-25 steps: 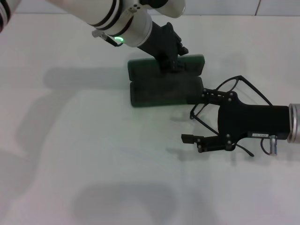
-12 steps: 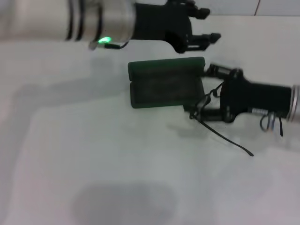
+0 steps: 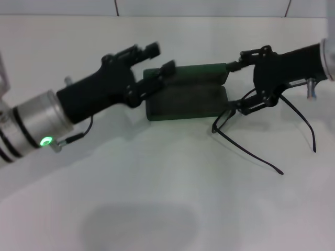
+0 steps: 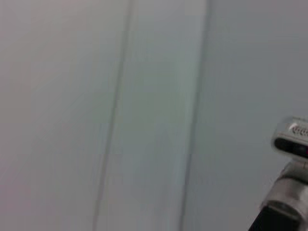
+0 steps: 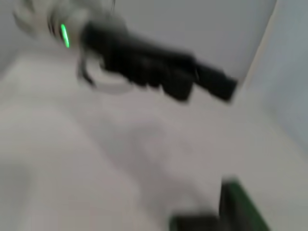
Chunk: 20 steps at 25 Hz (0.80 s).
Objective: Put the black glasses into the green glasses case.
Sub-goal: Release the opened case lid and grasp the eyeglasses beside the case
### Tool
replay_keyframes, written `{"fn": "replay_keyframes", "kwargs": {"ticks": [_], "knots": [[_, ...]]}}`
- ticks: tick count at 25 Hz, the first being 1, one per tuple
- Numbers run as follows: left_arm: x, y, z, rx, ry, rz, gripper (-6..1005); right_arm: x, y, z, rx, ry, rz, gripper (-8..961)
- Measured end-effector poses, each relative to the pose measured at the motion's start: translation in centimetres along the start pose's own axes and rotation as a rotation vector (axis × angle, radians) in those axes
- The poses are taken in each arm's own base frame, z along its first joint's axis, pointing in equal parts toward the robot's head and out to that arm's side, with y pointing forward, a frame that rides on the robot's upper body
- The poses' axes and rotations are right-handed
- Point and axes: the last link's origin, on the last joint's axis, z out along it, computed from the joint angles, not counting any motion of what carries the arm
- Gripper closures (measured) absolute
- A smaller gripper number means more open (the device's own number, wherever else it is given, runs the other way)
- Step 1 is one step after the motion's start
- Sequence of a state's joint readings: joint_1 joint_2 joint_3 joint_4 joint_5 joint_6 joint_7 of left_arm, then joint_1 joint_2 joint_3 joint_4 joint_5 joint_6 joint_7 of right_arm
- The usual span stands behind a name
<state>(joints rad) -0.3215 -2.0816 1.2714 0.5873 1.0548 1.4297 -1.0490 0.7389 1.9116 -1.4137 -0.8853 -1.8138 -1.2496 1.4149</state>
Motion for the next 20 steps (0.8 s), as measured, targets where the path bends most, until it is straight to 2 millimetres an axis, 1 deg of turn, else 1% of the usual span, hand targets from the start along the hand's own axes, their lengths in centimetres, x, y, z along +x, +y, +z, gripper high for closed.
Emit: {"fn": "replay_keyframes", "kwargs": {"ticks": [2,4,6,8,15,20], "knots": [[-0.8,0.0,-0.7,0.029,0.002,-0.019,423,-0.7,-0.9,0.0,-0.021,0.125,-0.007,112],[-1.4,0.1,-0.9,0.037,0.002,-0.026,423,-1.6,-1.6,0.4,-0.046,0.231,-0.019,112],[-1.8,0.2,-0.8,0.037,-0.002,-0.029,423,-2.2,-1.8,0.8,-0.078,0.319,-0.043,112],[-2.0,0.3,-0.6,0.034,-0.007,-0.033,423,-2.4,-1.7,1.3,-0.1,0.382,-0.07,112],[-2.1,0.3,-0.3,0.024,-0.012,-0.033,422,-2.4,-0.9,3.2,-0.133,0.508,-0.154,111],[-2.1,0.4,-0.2,0.024,-0.011,-0.035,421,-2.2,-1.0,4.0,-0.096,0.525,-0.189,112]]}}
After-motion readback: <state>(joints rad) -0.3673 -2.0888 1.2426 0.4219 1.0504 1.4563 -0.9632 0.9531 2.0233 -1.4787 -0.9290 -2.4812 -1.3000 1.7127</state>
